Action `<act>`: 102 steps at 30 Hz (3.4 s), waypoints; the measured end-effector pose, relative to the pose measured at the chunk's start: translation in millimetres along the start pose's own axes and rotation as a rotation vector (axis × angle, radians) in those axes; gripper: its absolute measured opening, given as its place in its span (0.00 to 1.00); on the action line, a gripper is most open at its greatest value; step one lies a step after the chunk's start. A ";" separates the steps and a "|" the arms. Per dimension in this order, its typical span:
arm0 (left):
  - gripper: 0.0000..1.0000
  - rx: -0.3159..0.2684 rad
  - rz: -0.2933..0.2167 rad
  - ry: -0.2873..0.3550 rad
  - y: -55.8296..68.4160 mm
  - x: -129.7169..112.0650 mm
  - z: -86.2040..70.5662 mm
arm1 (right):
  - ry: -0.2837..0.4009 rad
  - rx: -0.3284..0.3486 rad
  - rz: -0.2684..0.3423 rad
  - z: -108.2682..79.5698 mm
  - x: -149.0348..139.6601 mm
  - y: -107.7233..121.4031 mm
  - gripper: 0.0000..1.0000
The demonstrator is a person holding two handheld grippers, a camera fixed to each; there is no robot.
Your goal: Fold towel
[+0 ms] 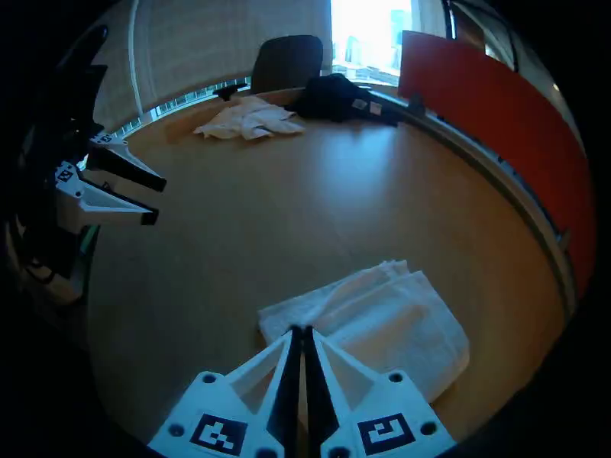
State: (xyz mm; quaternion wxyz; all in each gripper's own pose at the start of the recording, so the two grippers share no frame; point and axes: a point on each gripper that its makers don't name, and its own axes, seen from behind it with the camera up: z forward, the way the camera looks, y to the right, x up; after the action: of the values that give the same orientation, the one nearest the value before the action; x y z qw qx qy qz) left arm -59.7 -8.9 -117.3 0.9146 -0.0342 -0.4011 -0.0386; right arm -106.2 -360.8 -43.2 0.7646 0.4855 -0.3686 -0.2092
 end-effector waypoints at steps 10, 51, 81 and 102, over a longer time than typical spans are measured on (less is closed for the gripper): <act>0.76 0.004 -0.001 -0.001 -3.0 2.2 1.1 | 0.008 0.013 0.019 -2.9 0.1 -0.9 0.21; 0.76 0.003 0.015 0.004 5.9 4.3 -2.9 | -0.017 -0.125 0.156 -63.4 -72.7 15.3 0.78; 0.76 -0.003 0.016 0.003 4.6 -0.9 -6.3 | -0.070 -0.175 0.225 -60.5 -106.4 20.6 0.25; 0.76 -0.004 0.022 0.016 5.7 4.4 -9.6 | 0.014 -0.190 0.201 -86.5 -63.3 24.3 0.11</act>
State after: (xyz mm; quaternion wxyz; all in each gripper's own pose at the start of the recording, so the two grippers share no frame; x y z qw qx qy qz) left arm -49.1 -4.4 -120.7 0.9181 -0.0403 -0.3931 -0.0297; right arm -81.4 -256.3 -66.5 0.8269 0.3729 -0.3886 -0.1621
